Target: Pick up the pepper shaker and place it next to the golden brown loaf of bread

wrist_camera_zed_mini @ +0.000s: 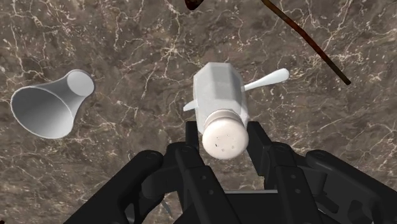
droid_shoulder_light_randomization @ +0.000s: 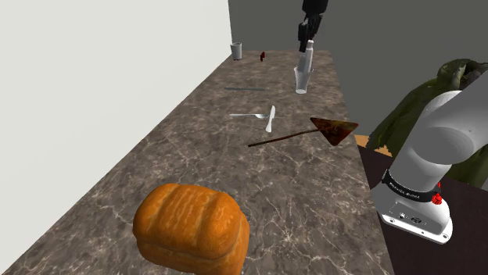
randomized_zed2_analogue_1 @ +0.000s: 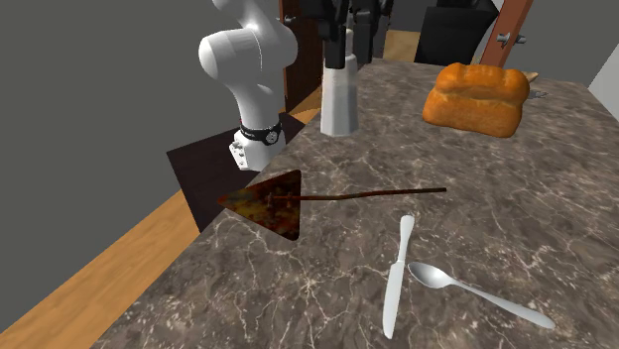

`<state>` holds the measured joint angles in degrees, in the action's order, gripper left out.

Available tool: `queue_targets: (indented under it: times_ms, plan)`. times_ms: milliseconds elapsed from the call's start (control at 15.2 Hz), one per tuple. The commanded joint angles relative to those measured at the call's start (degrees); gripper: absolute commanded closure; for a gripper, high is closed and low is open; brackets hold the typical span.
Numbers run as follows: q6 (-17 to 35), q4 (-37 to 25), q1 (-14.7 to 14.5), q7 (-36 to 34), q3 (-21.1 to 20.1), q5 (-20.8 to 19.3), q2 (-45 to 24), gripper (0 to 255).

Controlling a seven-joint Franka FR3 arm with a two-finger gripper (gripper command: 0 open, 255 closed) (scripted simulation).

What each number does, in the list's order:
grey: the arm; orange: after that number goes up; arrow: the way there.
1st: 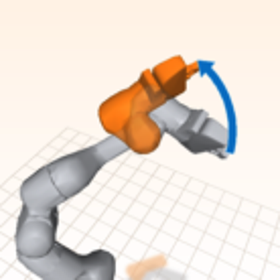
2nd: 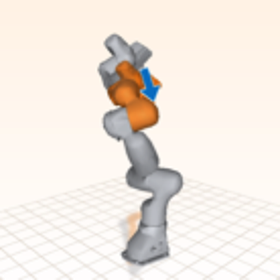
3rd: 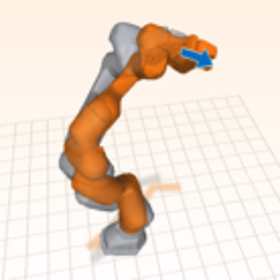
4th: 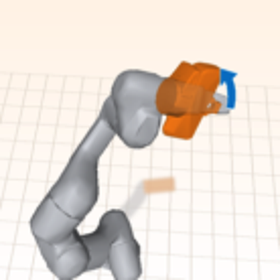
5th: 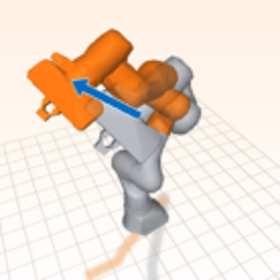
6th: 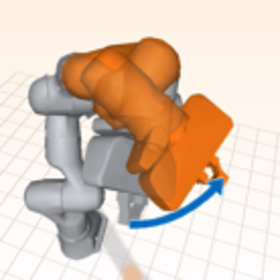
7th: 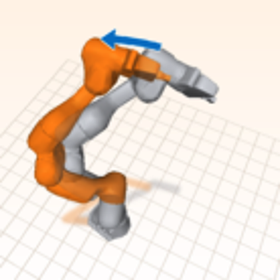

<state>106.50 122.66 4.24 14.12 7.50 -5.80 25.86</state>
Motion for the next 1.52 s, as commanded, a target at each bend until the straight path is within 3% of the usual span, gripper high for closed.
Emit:
queue_targets:
  times_ms: [0,726,1452]
  plan:
    - [-0.81,-0.38,-0.44,-1.36,-1.09,0.23,0.32,255]
    - [-2.03,-0.83,-5.34,-16.83,-13.03,3.07,0.01,255]
    - [-3.45,-9.03,-9.63,-32.63,-24.83,3.87,-7.8,255]
